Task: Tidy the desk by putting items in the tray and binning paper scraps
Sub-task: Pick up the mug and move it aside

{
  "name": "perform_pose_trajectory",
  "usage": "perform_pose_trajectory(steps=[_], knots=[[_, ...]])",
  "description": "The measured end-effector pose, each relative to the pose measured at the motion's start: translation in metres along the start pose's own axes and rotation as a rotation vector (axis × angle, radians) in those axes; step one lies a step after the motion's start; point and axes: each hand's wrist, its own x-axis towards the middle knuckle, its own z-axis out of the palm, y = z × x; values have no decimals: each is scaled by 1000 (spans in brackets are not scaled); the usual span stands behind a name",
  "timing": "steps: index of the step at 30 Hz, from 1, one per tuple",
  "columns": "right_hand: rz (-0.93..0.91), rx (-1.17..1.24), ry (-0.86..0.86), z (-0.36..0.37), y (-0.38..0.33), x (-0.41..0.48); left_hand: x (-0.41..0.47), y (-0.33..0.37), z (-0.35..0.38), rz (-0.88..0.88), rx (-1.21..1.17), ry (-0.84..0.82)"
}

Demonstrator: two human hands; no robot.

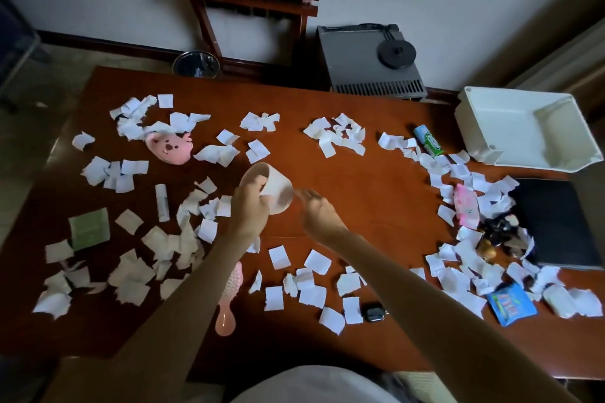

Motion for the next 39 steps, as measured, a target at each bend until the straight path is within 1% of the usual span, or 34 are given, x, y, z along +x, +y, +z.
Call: perform_pose_trajectory(steps=[2, 4, 6, 9, 15, 17, 18, 20, 22, 24, 27, 30, 33, 36, 39], knots=[[22, 92, 33, 2, 10, -2, -8, -2, 11, 136, 115, 0], [41, 153, 46, 4, 17, -4, -14, -4, 20, 262, 230, -45], [49, 192, 44, 6, 23, -6, -19, -7, 27, 355, 305, -73], [31, 182, 57, 9, 32, -10, -25, -6, 29, 437, 455, -113], [32, 173, 46, 9, 40, -9, -30, -9, 23, 528, 532, -128], [31, 166, 31, 9, 39, -5, -29, -7, 14, 474, 582, -84], [29, 152, 20, 8, 39, -3, -27, -7, 10, 407, 586, -56], [13, 125, 0, 6, 37, 2, -19, -11, 6, 207, 540, -26], [8, 126, -40, 3, 35, 6, -9, -17, 5, -15, 418, -56], [23, 126, -88, 3, 32, 11, 0, -22, 7, -156, 244, -133], [38, 135, -109, 7, 29, 17, 6, -21, 16, -209, 106, -250], [57, 171, -43, 13, 30, 20, 9, -22, 20, -263, -27, -266], [71, 222, -1, 15, 27, 16, 7, -24, 18, -278, -125, -224], [41, 236, 64, 18, 16, 8, 0, -26, 8, -235, -149, -144], [3, 256, 120, 23, -12, 6, -4, -34, -16, -203, -143, -47]])
